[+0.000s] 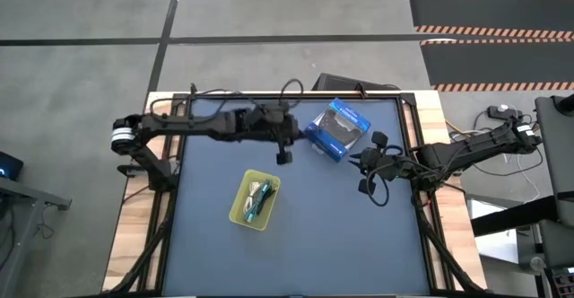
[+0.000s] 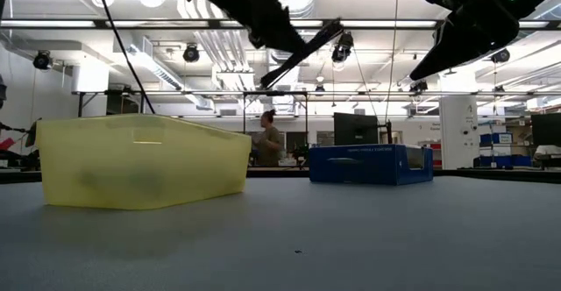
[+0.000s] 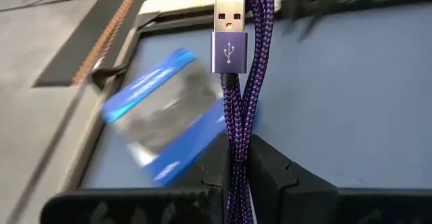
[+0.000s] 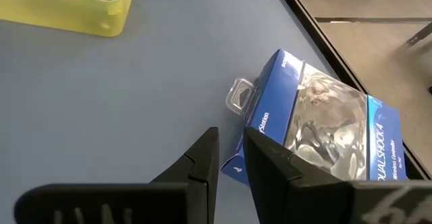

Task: Pick and place USB-C Cables
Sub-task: Put the violet charger cable into the yellow bin

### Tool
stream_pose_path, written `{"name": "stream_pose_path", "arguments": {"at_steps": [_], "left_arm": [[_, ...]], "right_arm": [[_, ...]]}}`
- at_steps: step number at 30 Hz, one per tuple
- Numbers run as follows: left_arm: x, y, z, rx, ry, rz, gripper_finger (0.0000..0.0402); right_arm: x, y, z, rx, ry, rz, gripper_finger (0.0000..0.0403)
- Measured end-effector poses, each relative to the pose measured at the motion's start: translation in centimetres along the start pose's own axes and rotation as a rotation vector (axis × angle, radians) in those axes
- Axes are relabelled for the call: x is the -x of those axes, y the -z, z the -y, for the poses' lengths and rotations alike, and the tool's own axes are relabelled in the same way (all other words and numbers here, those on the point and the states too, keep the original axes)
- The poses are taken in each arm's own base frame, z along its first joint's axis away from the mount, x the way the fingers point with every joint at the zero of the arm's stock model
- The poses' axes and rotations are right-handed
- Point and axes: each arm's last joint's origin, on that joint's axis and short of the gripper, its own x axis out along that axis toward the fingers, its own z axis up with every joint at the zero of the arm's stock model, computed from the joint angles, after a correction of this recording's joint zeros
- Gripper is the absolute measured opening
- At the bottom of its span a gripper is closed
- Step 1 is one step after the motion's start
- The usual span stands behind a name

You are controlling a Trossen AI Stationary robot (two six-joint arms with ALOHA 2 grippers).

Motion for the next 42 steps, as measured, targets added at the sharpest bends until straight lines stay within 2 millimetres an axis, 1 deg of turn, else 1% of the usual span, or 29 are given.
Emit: {"name": "stream_pose_path", "arguments": {"at_steps": [5, 10, 13, 17, 21, 25, 30, 33, 36, 42], "left_arm": [[-0.3, -0.5, 3.8, 0.052, 0.071, 0.131, 0.0017], [-0.1, -0.7, 6.9, 0.120, 0.138, 0.252, 0.0017], [0.2, -0.7, 8.4, 0.159, 0.156, 0.312, 0.0018], [0.6, -1.0, 10.0, 0.213, 0.170, 0.369, 0.0018], [0.9, -0.6, 11.2, 0.311, 0.171, 0.351, 0.0018], [0.9, 0.2, 12.2, 0.443, 0.200, 0.269, 0.0018], [0.7, 2.0, 12.8, 0.662, 0.184, 0.029, 0.0018], [1.1, 3.1, 13.1, 0.809, 0.145, -0.110, 0.0018], [2.1, 4.0, 13.5, 0.924, 0.105, -0.240, 0.0018], [4.9, 5.3, 13.6, 1.059, -0.040, -0.487, 0.0018]], "right_arm": [[0.0, 0.0, 0.0, 0.023, -0.001, 0.002, 0.0059], [0.0, -0.2, 0.0, 0.061, -0.003, 0.021, 0.0059], [0.0, -0.6, -0.1, 0.092, -0.005, 0.053, 0.0059], [0.2, -1.3, -0.1, 0.129, -0.011, 0.108, 0.0059], [0.3, -2.0, -0.1, 0.170, -0.008, 0.162, 0.0059], [0.4, -2.5, -0.2, 0.204, -0.003, 0.214, 0.0059], [0.5, -2.9, -0.2, 0.245, 0.006, 0.248, 0.0059], [0.6, -3.1, -0.2, 0.278, 0.013, 0.272, 0.0059], [0.7, -3.4, -0.2, 0.304, 0.023, 0.301, 0.0059], [0.8, -4.0, -0.1, 0.345, 0.042, 0.355, 0.0059]]}}
